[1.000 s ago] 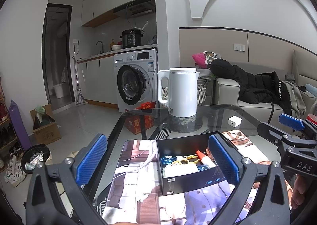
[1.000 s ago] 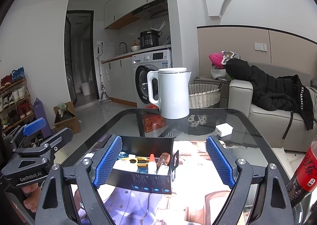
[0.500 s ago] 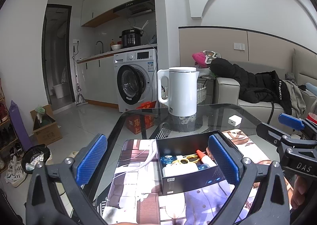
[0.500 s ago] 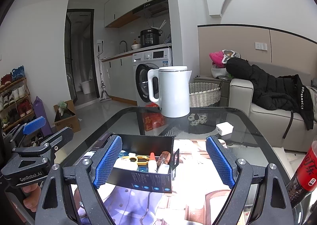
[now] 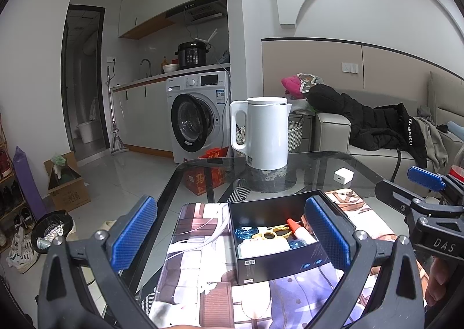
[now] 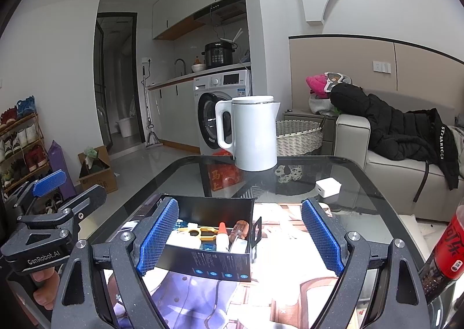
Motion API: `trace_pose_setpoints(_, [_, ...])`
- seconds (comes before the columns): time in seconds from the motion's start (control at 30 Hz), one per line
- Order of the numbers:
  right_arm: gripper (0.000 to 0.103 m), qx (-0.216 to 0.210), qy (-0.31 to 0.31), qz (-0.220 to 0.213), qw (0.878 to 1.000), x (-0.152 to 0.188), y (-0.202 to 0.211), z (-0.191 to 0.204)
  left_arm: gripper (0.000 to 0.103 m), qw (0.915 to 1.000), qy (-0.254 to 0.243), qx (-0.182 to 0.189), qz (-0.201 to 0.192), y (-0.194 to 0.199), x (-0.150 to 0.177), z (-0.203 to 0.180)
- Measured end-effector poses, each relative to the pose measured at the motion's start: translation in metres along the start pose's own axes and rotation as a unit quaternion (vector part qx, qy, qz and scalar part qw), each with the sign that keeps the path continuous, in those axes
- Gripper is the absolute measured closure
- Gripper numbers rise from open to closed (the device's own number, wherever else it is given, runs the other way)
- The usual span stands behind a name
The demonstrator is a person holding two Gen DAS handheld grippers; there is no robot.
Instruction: Organize rigid objects
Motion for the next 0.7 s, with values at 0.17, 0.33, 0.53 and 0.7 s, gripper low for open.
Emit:
trace_pose_setpoints(0.17, [0.014,0.0,0.0,0.0,1.0,-0.0001,0.0,0.0002,0.0,1.0,0.0,0.0,-0.001,-0.0002,0.0003,-0.001])
trace_pose_setpoints(0.33, [0.014,0.0,0.0,0.0,1.0,0.0009,0.0002,-0.0005,0.0,1.0,0.0,0.0,0.0,-0.0018,0.0007,-0.0023])
trace_pose_setpoints(0.53, [0.014,0.0,0.0,0.001,1.0,0.0006,0.0,-0.0004,0.0,1.0,0.0,0.001,0.0,-0.0017,0.0003,-0.0018])
trace_pose_setpoints(0.7, [0.014,0.0,0.0,0.001,1.0,0.0004,0.0001,-0.0004,0.0,1.0,0.001,0.0,0.001,-0.0015,0.0019,-0.0033])
Point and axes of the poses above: each gripper's, at about its wrist camera, not at the fingertips, and y roughly against the way its jaws point, z to its left, x to its underside, the point moved 9 cm from there along -y, roughly the way its jaws point, and after that the axes turned 6 degrees about x, right-handed, at the moved point
